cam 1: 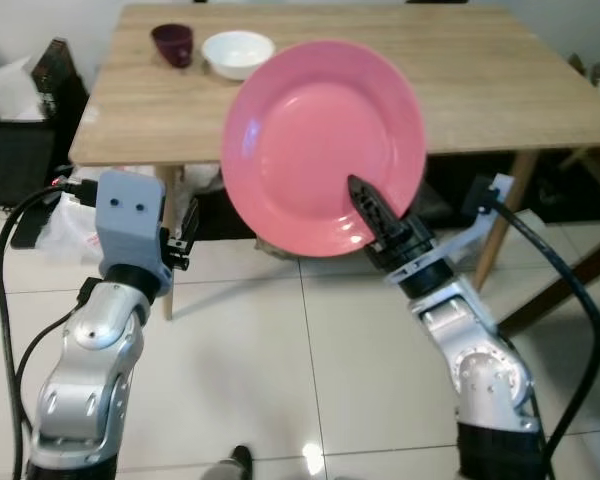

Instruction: Setting the table

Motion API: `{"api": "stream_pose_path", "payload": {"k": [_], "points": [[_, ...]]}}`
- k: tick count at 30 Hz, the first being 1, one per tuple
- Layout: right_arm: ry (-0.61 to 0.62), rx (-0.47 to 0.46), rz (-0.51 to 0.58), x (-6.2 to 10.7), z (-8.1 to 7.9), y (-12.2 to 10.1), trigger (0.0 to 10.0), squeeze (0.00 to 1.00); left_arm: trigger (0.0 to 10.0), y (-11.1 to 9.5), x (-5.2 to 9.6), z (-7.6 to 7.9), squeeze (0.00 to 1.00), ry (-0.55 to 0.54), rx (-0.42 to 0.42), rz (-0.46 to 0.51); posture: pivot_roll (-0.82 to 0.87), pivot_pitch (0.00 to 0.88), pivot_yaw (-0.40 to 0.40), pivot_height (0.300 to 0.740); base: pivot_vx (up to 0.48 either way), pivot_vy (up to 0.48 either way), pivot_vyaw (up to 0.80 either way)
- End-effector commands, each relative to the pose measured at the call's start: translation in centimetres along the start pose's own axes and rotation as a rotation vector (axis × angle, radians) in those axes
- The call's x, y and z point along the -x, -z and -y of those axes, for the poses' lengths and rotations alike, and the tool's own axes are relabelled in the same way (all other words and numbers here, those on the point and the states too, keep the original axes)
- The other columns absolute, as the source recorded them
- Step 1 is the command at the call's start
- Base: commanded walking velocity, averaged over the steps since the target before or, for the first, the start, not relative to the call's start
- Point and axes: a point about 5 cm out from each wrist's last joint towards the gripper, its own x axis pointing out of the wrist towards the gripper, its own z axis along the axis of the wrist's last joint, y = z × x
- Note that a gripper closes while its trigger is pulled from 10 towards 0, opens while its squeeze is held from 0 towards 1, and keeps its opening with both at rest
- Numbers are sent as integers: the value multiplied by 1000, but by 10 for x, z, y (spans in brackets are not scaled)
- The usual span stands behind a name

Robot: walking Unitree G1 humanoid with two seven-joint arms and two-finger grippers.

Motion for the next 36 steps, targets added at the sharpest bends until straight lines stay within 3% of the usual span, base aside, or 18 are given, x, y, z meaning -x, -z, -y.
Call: {"api": "stream_pose_path", "payload": {"k": [1,36], "points": [[2,-2,3,0,-1,1,10000,0,10000,5,0,-1,0,-22,-15,-22,-29,26,-9,740,368,0,0],[-28,-14,-17,2,-4,5,10000,0,10000,6,-5,0,0,-44,-44,-29,-29,28,-6,740,433,0,0]]}}
